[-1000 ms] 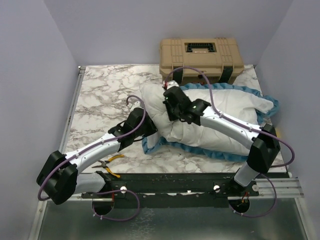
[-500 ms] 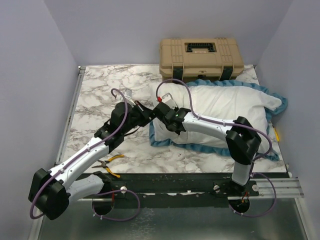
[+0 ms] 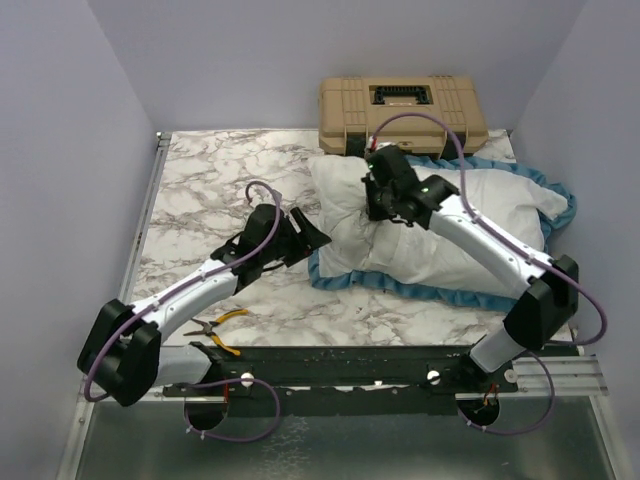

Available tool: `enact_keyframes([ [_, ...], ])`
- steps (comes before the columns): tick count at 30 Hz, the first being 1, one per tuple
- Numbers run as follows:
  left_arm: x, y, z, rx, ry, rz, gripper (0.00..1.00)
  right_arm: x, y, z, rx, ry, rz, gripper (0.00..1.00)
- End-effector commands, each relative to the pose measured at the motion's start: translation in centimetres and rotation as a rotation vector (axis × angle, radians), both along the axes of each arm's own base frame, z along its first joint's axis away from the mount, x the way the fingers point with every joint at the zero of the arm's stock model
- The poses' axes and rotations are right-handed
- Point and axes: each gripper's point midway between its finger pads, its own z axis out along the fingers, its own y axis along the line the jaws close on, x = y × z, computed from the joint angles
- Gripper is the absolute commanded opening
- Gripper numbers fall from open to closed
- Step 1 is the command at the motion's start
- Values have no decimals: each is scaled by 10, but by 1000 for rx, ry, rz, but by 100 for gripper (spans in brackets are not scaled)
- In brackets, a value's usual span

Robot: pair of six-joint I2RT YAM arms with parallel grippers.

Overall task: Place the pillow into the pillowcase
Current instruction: Stuff the pillow into the pillowcase.

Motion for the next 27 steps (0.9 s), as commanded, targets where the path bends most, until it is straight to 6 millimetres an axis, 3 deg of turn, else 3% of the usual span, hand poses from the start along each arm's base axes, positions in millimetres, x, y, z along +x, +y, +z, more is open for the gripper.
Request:
enact_keyframes([
  [1,7,-5,-23,72,22,-46,63,-8,-5,47,223,30,-12,0],
  [3,16,-13,-23,62,13,-49,54,-9,-8,50,253,47,-38,0],
  [5,25,-20,-29,72,25,-53,52,-11,-11,53,293,61,-62,0],
  [11,36,-47,-52,107,67,-96,69,-4,-23,61,399,70,-117,0],
  [14,34,-69,-66,129,90,-142,70,1,-28,63,427,74,-137,0],
  [18,26,-82,-109,204,197,-141,66,7,-33,69,444,60,-155,0],
  [20,24,-85,-129,249,219,-128,59,10,-35,72,445,49,-161,0],
  [21,24,-86,-136,262,225,-129,51,11,-37,73,439,46,-165,0],
  [25,26,-80,-152,305,229,-136,3,15,-49,77,424,23,-196,0],
  [27,29,-74,-147,316,206,-126,0,15,-54,79,423,12,-200,0],
])
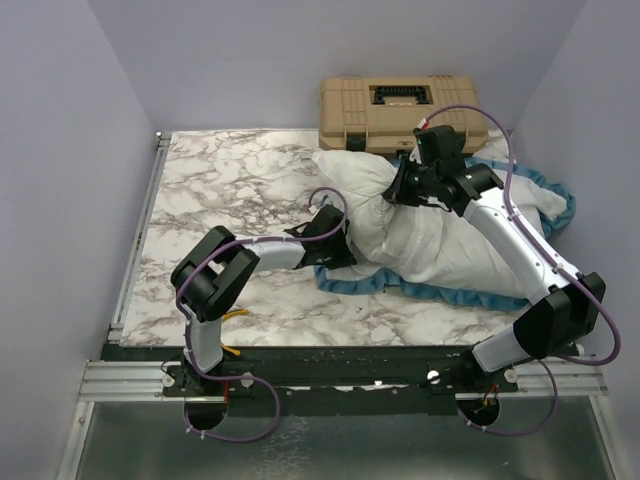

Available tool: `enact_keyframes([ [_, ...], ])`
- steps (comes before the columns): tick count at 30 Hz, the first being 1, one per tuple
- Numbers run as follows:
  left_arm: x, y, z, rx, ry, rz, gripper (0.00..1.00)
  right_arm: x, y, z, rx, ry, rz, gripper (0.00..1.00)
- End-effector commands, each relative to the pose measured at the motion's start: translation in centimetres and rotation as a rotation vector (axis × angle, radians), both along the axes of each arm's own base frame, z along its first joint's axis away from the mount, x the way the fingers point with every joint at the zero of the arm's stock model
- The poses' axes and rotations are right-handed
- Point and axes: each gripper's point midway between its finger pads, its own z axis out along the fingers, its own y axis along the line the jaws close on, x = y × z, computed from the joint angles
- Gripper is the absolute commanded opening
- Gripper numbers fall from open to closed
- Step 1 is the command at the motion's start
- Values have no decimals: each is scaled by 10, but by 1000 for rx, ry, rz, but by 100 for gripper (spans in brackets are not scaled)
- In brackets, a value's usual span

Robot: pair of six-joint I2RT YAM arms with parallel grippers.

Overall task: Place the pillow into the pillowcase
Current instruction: Stuff the pillow into the pillowcase.

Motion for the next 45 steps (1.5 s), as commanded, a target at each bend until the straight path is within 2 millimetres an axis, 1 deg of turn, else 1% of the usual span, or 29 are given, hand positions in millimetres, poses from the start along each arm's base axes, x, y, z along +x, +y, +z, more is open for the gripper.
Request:
enact_keyframes([
  [1,7,20,-2,77,-39,27,0,7,-22,27,-2,-77,-52,0],
  [2,9,25,4,81,-60,44,0,6,-22,27,-12,-85,-37,0],
  [5,13,39,33,76,-144,100,0,6,-22,31,-43,-122,27,0],
  [8,10,43,64,11,-221,101,0,6,-20,31,-74,-154,91,0],
  [11,4,49,89,-68,-267,123,0,7,-18,14,-111,-122,136,0],
  [14,-4,58,101,-134,-294,170,0,5,-15,-6,-149,-89,156,0],
  [16,-7,65,102,-136,-301,185,0,6,-17,-14,-176,-85,144,0],
  [19,-12,72,92,-83,-278,182,0,6,-18,-18,-180,-82,129,0],
  [21,-13,75,81,-34,-263,168,0,7,-17,-12,-167,-95,123,0],
  [23,-10,71,71,8,-264,119,0,9,-15,-2,-148,-115,116,0],
  [24,-9,66,66,20,-260,84,2,9,-13,3,-136,-122,115,0],
  [26,-7,52,58,33,-247,1,28,9,-10,9,-118,-127,118,0],
  [27,-5,46,57,32,-235,-24,38,9,-9,11,-110,-129,116,0],
  [28,-3,40,54,36,-229,-39,44,9,-9,12,-103,-129,114,0],
  [30,2,35,53,45,-235,-40,52,9,-7,14,-93,-128,110,0],
  [32,7,29,52,45,-232,-42,57,9,-7,14,-91,-127,109,0],
  [34,8,24,47,45,-216,-58,58,9,-8,15,-94,-127,103,0],
  [36,7,22,35,73,-186,-60,58,10,-10,17,-101,-132,94,0],
  [38,3,24,18,112,-142,-60,58,12,-12,18,-110,-135,86,0],
  [40,-3,26,-1,161,-87,-61,54,14,-14,19,-117,-137,77,0],
  [41,-5,26,-9,180,-66,-66,44,14,-15,20,-122,-138,72,0],
  [42,-9,27,-16,197,-45,-76,25,15,-16,20,-124,-137,66,0],
  [43,-11,27,-21,206,-30,-83,9,15,-16,21,-127,-139,65,0],
  [44,-12,29,-23,215,-23,-81,0,16,-16,21,-129,-139,65,0],
  [45,-13,30,-22,216,-24,-75,0,16,-16,21,-133,-139,68,0],
])
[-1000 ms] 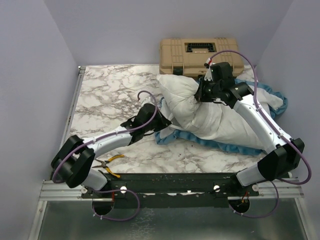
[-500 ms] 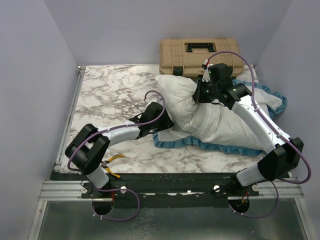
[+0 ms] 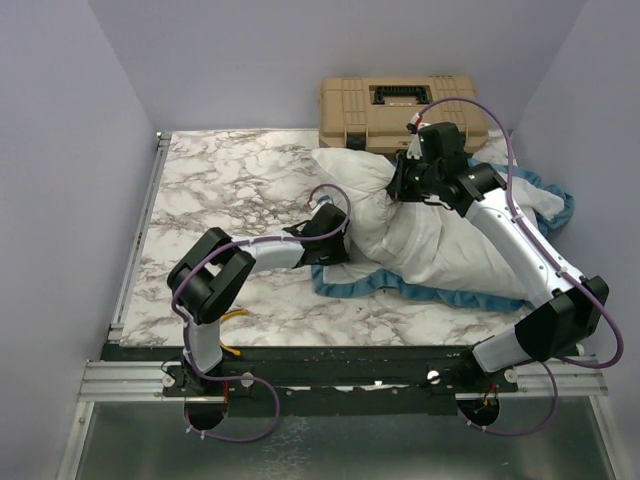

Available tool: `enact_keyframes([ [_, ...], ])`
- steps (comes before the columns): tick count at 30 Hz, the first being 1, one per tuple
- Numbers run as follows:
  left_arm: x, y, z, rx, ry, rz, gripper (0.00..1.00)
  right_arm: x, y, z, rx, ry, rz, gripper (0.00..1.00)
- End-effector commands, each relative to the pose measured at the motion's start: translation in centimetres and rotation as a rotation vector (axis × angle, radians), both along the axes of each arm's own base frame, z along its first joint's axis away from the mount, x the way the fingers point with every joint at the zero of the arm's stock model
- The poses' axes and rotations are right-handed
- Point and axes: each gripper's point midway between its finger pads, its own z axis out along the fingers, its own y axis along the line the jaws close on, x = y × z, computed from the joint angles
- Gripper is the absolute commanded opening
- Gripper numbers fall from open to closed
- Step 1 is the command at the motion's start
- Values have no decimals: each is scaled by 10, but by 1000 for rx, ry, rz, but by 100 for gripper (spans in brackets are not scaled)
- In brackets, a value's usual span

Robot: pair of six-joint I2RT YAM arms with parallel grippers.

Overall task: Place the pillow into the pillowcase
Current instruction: Stuff the pillow into the pillowcase.

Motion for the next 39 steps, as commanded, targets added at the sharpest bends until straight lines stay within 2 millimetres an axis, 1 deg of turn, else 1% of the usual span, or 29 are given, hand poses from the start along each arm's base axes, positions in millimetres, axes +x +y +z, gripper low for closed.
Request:
enact_keyframes([
  [1,-16,11,-16,84,62,-14,0,12,-13,9,-47,-33,-57,0],
  [2,-12,13,-9,87,36,-2,0,12,-13,7,-56,-30,-50,0],
  [4,-5,16,13,73,-26,19,0,11,-13,3,-69,-21,-33,0],
  [6,2,20,42,48,-98,54,0,10,-12,-7,-82,-2,-17,0],
  [8,6,23,72,2,-165,67,0,9,-11,-19,-103,20,-9,0],
  [10,6,23,98,-69,-215,66,0,8,-9,-32,-139,34,-8,0],
  [12,2,24,118,-163,-235,71,0,6,-3,-44,-202,31,6,0],
  [14,-3,25,133,-266,-247,75,0,3,6,-57,-278,24,30,0],
  [15,-9,24,137,-306,-244,62,0,2,10,-63,-321,19,37,0],
  [18,-21,24,145,-370,-229,47,0,-2,19,-86,-431,24,49,0],
  [22,-29,30,148,-389,-230,53,0,-5,19,-116,-549,54,43,0],
  [24,-32,33,147,-390,-229,56,0,-7,19,-126,-597,52,52,0],
  [27,-37,36,145,-395,-225,54,0,-5,9,-128,-753,-4,26,0],
  [29,-41,38,143,-401,-218,57,0,-4,2,-125,-846,-52,1,0],
  [33,-47,38,134,-422,-189,53,0,-3,-15,-108,-1088,-193,-30,0],
  [35,-49,35,137,-458,-185,46,0,-3,-26,-104,-1225,-245,-49,0],
  [37,-50,32,137,-470,-176,37,0,-6,-33,-112,-1269,-243,-63,0],
  [39,-51,33,131,-457,-163,35,0,-12,-26,-127,-1178,-182,-35,0],
])
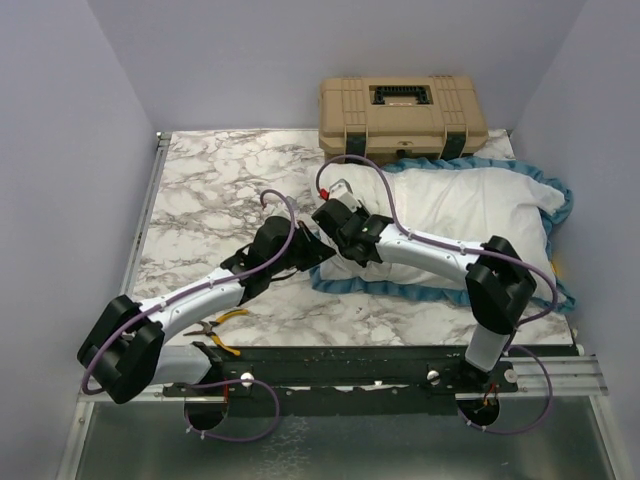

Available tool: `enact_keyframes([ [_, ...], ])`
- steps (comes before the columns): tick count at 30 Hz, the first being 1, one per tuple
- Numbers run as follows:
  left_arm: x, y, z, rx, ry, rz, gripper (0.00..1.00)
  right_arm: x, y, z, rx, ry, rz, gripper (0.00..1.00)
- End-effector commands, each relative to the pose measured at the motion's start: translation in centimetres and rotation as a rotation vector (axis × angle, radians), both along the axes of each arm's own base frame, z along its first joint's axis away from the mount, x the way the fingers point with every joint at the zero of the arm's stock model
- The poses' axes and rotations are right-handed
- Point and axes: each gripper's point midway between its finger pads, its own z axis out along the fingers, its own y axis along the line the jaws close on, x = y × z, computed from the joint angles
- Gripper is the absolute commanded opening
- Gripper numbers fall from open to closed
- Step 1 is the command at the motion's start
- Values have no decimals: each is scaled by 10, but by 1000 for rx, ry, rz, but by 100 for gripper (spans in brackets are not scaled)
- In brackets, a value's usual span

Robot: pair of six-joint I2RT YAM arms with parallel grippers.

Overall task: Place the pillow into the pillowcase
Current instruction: Stuff the pillow into the pillowcase.

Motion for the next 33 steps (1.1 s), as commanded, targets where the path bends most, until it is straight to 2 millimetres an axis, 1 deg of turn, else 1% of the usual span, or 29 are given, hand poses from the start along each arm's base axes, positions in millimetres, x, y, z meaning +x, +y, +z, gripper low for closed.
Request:
enact_keyframes([
  [1,-5,-6,-1,-26,13,-37,0,-5,-46,-17,-180,43,-114,0],
  [3,-5,-3,-17,42,22,-53,0,-11,-33,-20,-48,115,-126,0],
  [4,-4,-3,-24,69,30,-61,0,-13,-22,-16,39,145,-125,0],
  [5,-4,-3,-32,96,49,-68,11,-16,-12,-15,127,188,-112,0],
  [6,-4,-5,-39,109,66,-76,26,-18,-3,-12,220,224,-98,0],
  [7,-3,-6,-47,117,92,-77,36,-18,1,-6,314,247,-102,0],
  [9,-1,-11,-57,126,127,-77,47,-16,8,5,500,289,-101,0],
  [11,4,-15,-65,132,155,-63,53,-11,5,19,648,310,-124,0],
  [14,14,-22,-66,120,169,-40,58,-5,1,44,845,330,-118,0],
  [17,22,-27,-63,103,172,-15,59,-2,0,76,972,300,-95,0],
  [20,29,-32,-59,87,160,-4,60,-1,-3,97,1062,290,-91,0],
  [24,33,-46,-49,109,106,-30,60,-2,-5,102,1098,306,-105,0],
  [27,32,-52,-46,245,2,-86,59,-1,-6,107,1135,312,-115,0],
  [28,34,-50,-45,304,-41,-83,58,0,-8,108,1150,313,-123,0],
  [30,35,-47,-40,370,-115,-83,57,2,-11,113,1187,317,-131,0],
  [33,37,-48,-30,386,-217,-93,57,4,-15,119,1222,318,-133,0],
])
